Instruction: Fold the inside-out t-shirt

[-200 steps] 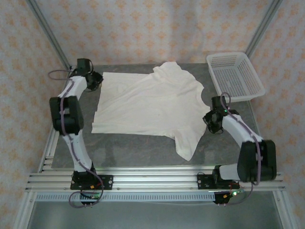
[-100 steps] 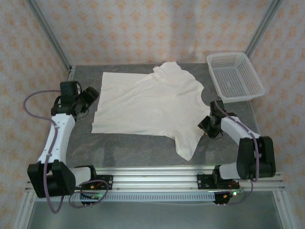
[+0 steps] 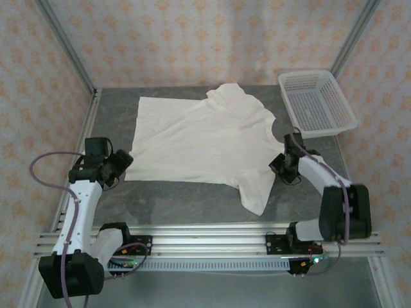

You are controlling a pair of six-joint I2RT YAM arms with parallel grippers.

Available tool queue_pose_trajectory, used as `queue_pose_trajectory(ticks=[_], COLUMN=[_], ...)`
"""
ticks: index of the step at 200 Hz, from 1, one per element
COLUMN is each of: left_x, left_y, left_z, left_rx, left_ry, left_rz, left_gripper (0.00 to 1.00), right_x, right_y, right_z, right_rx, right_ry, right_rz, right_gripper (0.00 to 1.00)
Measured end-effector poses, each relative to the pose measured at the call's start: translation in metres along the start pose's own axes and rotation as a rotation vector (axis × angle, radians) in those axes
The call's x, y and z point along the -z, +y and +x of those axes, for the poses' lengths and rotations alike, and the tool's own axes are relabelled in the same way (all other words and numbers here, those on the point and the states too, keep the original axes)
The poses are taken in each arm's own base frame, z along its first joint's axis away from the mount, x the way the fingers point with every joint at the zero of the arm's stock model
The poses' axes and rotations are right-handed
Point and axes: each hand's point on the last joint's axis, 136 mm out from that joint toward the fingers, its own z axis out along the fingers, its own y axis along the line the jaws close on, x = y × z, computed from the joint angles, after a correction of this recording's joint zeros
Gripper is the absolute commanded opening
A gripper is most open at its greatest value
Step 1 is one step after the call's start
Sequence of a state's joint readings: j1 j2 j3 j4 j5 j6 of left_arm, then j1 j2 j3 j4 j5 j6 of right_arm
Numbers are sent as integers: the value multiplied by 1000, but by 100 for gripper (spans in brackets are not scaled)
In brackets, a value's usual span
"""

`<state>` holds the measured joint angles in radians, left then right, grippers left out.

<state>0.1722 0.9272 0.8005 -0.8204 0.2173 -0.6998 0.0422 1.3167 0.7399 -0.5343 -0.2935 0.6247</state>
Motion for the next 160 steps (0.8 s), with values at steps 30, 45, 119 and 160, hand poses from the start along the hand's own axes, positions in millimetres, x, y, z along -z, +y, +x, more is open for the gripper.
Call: queue_pose_trajectory(ticks=[30,45,119,160], left_x=[-6,-10,-56,-74], left_y=[32,44,51,36], left_z=[19,28,58,33], left_rx=[45,72,127,92], left_ry=[26,44,204,151], left_rz=[-110,-147,-166,-155], left_gripper=[72,70,50,63], right_x=[27,22,10,10], right_y=[2,-7,-18,-17], right_z=[-11,-7,3,2], right_rx=[-52,-75,-91,-86], right_ry=[-126,-121,-87,-90], right_rz=[-82,-68,-36,-38], right_gripper=[0,0,0,0])
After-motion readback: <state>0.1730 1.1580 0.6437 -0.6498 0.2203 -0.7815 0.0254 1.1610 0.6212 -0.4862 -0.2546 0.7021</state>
